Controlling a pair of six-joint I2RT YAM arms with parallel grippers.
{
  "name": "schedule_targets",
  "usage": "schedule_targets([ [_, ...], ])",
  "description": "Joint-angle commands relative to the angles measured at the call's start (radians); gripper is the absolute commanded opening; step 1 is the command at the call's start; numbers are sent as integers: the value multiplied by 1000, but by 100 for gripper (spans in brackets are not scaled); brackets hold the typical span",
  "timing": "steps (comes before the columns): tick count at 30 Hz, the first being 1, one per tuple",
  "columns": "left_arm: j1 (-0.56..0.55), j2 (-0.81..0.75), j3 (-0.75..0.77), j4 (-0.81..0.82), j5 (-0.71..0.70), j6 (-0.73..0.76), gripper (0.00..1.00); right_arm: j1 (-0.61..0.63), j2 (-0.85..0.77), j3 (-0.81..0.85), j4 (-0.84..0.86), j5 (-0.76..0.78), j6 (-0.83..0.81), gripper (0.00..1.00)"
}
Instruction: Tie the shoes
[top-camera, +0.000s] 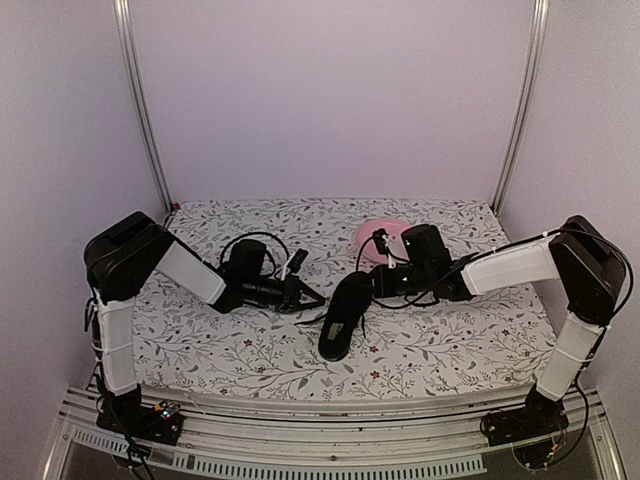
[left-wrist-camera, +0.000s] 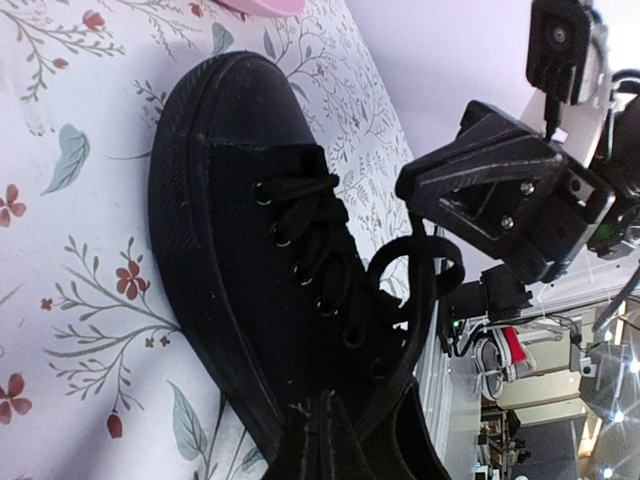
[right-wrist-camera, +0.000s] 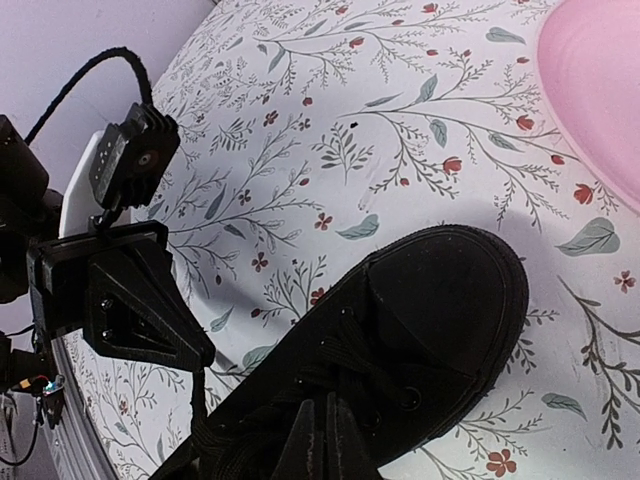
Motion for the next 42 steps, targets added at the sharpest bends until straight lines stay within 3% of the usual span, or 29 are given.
schedule_targets([
  [1, 6, 1, 32, 69, 13, -35, 2, -10, -3, -20, 54, -38, 7, 2],
  [7, -14, 17, 122, 0, 15, -29, 24, -10, -12, -40, 74, -80, -3, 2],
  [16, -59, 66, 258, -242, -13, 48, 30, -9, -24, -98, 112, -128, 16, 2],
  [29, -88, 118, 387, -479, -11, 158, 29, 4, -4, -112, 131, -149, 21, 2],
  [36, -101, 142, 454, -601, -15, 234, 20, 11, -3, -117, 136, -147, 25, 2],
  [42, -108, 127, 454, -610, 10, 266, 17, 11, -1, -117, 137, -141, 26, 2],
])
